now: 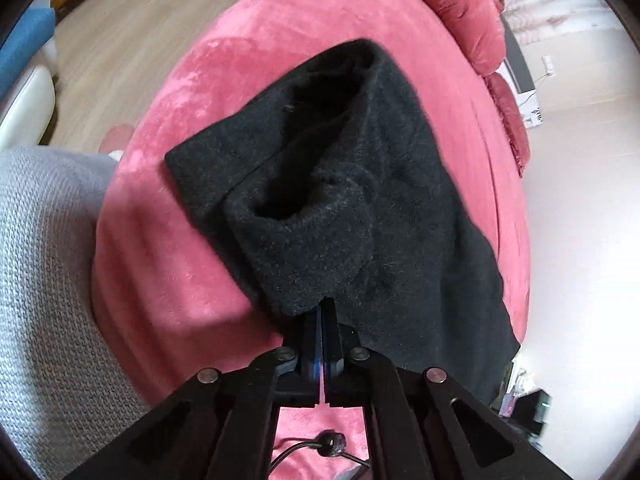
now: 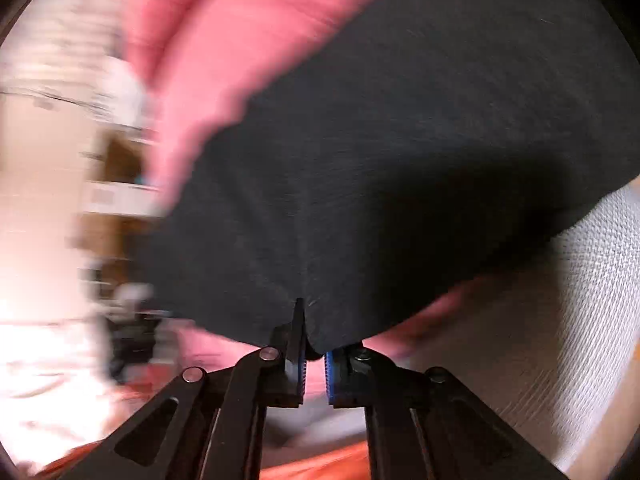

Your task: Fold large clothes

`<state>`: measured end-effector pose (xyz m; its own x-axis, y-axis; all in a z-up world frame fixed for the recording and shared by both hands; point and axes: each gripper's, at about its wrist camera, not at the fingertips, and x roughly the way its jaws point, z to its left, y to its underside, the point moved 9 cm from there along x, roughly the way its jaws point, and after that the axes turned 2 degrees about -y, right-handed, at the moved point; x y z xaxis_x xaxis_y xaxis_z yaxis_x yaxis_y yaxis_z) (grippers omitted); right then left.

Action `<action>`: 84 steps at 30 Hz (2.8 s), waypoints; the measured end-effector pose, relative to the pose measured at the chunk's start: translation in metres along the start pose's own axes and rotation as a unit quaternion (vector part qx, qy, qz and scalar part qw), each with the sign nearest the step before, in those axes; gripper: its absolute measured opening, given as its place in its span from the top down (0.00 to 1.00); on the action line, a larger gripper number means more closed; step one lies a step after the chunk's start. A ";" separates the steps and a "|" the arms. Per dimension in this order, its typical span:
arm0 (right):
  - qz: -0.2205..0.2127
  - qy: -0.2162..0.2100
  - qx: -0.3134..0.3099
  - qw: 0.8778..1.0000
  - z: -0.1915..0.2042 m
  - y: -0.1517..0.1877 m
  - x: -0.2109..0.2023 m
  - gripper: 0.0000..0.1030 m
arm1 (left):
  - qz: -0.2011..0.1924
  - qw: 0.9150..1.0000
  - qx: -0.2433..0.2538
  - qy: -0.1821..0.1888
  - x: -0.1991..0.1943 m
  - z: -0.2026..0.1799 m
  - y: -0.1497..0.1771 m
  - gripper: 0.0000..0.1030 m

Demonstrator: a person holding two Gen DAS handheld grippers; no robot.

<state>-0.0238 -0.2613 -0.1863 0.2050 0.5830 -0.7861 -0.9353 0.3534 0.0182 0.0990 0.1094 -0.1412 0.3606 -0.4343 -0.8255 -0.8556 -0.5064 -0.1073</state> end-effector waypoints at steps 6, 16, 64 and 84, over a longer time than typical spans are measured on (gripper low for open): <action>0.021 0.092 -0.130 0.987 0.030 0.001 0.011 0.67 | -0.054 0.998 0.034 0.023 -0.027 -0.011 -0.011 0.80; -0.108 0.089 -0.227 0.964 0.084 -0.027 -0.044 0.67 | -0.153 0.985 0.079 0.007 -0.073 0.003 -0.035 0.45; 0.111 -0.079 -0.198 0.971 0.096 -0.155 0.092 0.55 | -0.089 0.924 0.364 -0.069 0.062 -0.088 0.000 0.46; 0.269 -0.208 -0.301 0.891 0.177 -0.106 0.115 0.45 | -0.088 0.928 0.360 -0.043 0.062 -0.082 0.009 0.43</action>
<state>0.1503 -0.1024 -0.1695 -0.3478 0.8139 -0.4654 -0.8898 -0.4430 -0.1098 0.1437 0.0169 -0.1479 0.5137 -0.3162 -0.7976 -0.8236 0.0786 -0.5616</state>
